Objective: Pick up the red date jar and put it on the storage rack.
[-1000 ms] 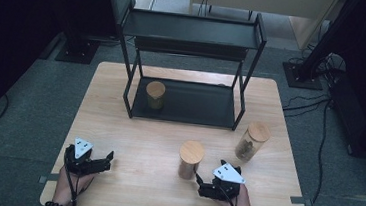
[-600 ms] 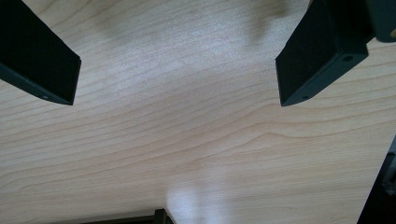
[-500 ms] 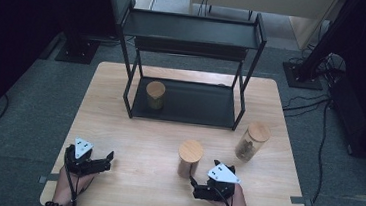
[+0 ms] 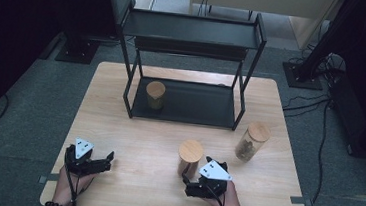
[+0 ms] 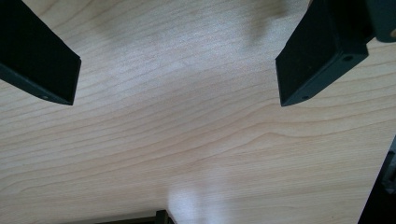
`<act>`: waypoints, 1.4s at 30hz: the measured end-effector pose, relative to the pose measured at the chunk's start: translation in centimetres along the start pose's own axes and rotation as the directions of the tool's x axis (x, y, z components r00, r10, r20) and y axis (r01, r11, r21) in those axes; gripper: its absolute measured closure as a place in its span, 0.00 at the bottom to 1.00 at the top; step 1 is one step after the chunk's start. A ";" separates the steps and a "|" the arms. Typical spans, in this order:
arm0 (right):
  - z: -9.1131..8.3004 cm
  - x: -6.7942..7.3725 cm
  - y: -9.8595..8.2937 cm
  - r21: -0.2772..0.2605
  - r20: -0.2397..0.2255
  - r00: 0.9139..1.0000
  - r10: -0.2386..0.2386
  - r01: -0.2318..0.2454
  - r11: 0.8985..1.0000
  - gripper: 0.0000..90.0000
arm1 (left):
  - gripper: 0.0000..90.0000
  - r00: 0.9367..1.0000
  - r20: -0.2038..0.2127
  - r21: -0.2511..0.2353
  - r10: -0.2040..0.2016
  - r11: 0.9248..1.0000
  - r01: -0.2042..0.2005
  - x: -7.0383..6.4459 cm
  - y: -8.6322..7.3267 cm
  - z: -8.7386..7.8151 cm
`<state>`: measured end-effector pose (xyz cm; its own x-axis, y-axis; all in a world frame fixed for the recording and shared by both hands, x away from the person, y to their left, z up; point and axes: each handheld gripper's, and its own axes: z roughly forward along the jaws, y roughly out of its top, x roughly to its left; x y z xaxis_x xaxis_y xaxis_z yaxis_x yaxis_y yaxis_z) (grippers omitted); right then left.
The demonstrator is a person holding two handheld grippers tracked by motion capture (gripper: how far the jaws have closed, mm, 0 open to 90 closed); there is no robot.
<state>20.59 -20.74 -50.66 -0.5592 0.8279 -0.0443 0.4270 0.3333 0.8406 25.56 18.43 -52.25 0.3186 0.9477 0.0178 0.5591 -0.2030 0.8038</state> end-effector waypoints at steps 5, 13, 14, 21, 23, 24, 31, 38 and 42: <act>0.2 0.2 0.7 -0.015 -0.005 1.000 0.000 0.000 1.000 0.08 | 0.00 1.000 -0.001 0.003 0.005 1.000 -0.005 0.0 0.0 0.0; 0.6 0.6 1.7 -0.029 -0.009 1.000 0.004 -0.004 1.000 0.16 | 0.00 1.000 0.000 0.007 0.011 1.000 -0.011 -0.1 0.0 0.0; 0.6 0.6 1.9 -0.028 -0.011 1.000 0.008 -0.008 1.000 0.16 | 0.00 1.000 0.000 0.007 0.011 1.000 -0.011 -0.1 0.0 0.0; 0.7 0.7 2.7 -0.038 -0.023 1.000 0.013 -0.013 0.999 0.23 | 0.00 1.000 -0.002 0.007 0.016 1.000 -0.016 -0.1 0.0 0.1; 0.7 0.7 2.8 -0.040 -0.025 1.000 0.016 -0.017 0.999 0.26 | 0.00 1.000 -0.002 0.008 0.019 1.000 -0.019 -0.1 0.0 0.0; 0.7 0.7 2.9 -0.041 -0.026 0.999 0.018 -0.019 0.999 0.26 | 0.00 1.000 -0.002 0.008 0.019 1.000 -0.019 -0.1 0.0 0.1; 0.9 0.6 3.6 -0.028 -0.028 0.999 0.026 -0.027 0.999 0.28 | 0.00 1.000 -0.002 0.008 0.019 1.000 -0.019 -0.2 0.0 0.1; 1.3 0.4 4.1 -0.018 -0.022 0.999 0.037 -0.038 0.999 0.28 | 0.00 1.000 0.000 0.009 0.019 1.000 -0.019 -0.2 0.0 0.1; 1.5 0.4 4.3 -0.014 -0.016 0.999 0.038 -0.038 0.999 0.28 | 0.00 1.000 0.000 0.009 0.019 1.000 -0.019 -0.2 0.0 0.1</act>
<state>23.31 -18.27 -47.87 -0.5536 0.8328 -0.0037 0.4379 0.2949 0.8493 25.57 18.25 -52.26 0.3290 0.9437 0.0335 0.5597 -0.2235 0.7980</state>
